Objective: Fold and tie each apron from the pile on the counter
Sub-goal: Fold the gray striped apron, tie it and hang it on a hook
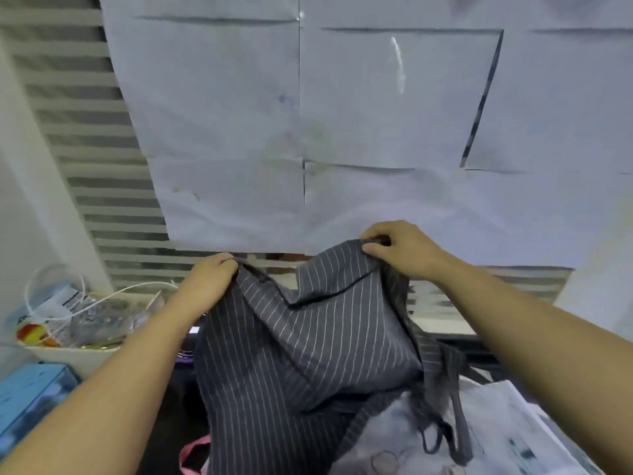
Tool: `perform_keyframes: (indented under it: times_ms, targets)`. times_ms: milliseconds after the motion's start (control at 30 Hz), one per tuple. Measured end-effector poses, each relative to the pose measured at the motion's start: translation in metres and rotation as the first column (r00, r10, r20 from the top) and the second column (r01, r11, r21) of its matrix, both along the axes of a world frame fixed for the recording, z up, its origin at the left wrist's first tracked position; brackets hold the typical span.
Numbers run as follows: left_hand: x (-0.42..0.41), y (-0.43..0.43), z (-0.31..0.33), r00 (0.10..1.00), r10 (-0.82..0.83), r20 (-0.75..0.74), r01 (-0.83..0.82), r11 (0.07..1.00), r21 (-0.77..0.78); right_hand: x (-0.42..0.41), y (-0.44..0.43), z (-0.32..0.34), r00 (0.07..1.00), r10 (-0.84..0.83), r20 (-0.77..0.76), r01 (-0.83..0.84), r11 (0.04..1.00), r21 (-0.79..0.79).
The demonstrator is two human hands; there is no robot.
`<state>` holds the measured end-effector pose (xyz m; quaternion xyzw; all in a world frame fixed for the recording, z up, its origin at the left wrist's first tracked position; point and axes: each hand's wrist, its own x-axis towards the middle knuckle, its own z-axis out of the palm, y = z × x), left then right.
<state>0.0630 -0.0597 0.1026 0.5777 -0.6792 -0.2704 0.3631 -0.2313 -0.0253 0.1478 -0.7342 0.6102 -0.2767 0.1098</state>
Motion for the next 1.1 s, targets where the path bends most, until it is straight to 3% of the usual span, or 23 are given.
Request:
perform_keyframes:
  times_ms: [133, 233, 333, 400, 467, 500, 567, 600, 700, 767, 833, 900, 1100]
  targets:
    - [0.013, -0.001, -0.02, 0.993, 0.087, -0.081, -0.076, 0.989, 0.131, -0.011, 0.008, -0.054, 0.999, 0.043, 0.014, -0.046, 0.953, 0.3]
    - [0.014, -0.005, -0.028, 0.961, 0.168, -0.221, -0.116, 0.967, 0.228, -0.02, 0.021, -0.095, 0.995, -0.08, 0.054, 0.057, 0.937, 0.343]
    - [0.012, -0.009, -0.034, 0.923, 0.228, -0.309, -0.139, 0.949, 0.282, -0.023, 0.045, -0.13, 0.939, -0.284, 0.194, 0.231, 0.939, 0.255]
    - [0.01, -0.013, -0.037, 0.9, 0.259, -0.35, -0.153, 0.941, 0.303, -0.022, 0.064, -0.153, 0.921, -0.362, 0.143, 0.327, 0.919, 0.221]
    - [0.009, -0.017, -0.039, 0.889, 0.278, -0.363, -0.168, 0.937, 0.308, -0.018, 0.082, -0.166, 0.908, -0.415, -0.051, 0.417, 0.909, 0.016]
    - [0.008, -0.018, -0.04, 0.886, 0.287, -0.364, -0.179, 0.936, 0.304, -0.016, 0.091, -0.173, 0.9, -0.431, -0.065, 0.418, 0.896, -0.148]
    - [0.005, -0.018, -0.042, 0.878, 0.302, -0.371, -0.192, 0.933, 0.305, -0.006, 0.113, -0.185, 0.912, -0.403, 0.082, 0.403, 0.835, -0.376]
    - [0.005, -0.018, -0.042, 0.873, 0.31, -0.378, -0.2, 0.932, 0.302, 0.003, 0.124, -0.196, 0.925, -0.348, 0.154, 0.38, 0.842, -0.382]
    - [0.005, -0.022, -0.044, 0.859, 0.332, -0.389, -0.224, 0.928, 0.297, 0.023, 0.149, -0.249, 0.892, -0.387, 0.235, 0.425, 0.894, -0.141]
    - [0.006, -0.024, -0.045, 0.858, 0.333, -0.392, -0.228, 0.929, 0.29, 0.017, 0.141, -0.272, 0.754, -0.622, 0.211, 0.61, 0.782, 0.124]
    - [0.006, -0.023, -0.046, 0.862, 0.32, -0.393, -0.223, 0.936, 0.273, -0.002, 0.118, -0.266, 0.651, -0.738, 0.178, 0.682, 0.671, 0.291]
    - [0.007, -0.023, -0.044, 0.857, 0.311, -0.411, -0.225, 0.943, 0.243, -0.025, 0.09, -0.241, 0.66, -0.699, 0.276, 0.607, 0.712, 0.354]
    - [0.024, -0.024, -0.032, 0.844, 0.327, -0.425, -0.299, 0.945, 0.134, -0.063, 0.049, -0.11, 0.735, -0.478, 0.481, 0.361, 0.876, 0.319]
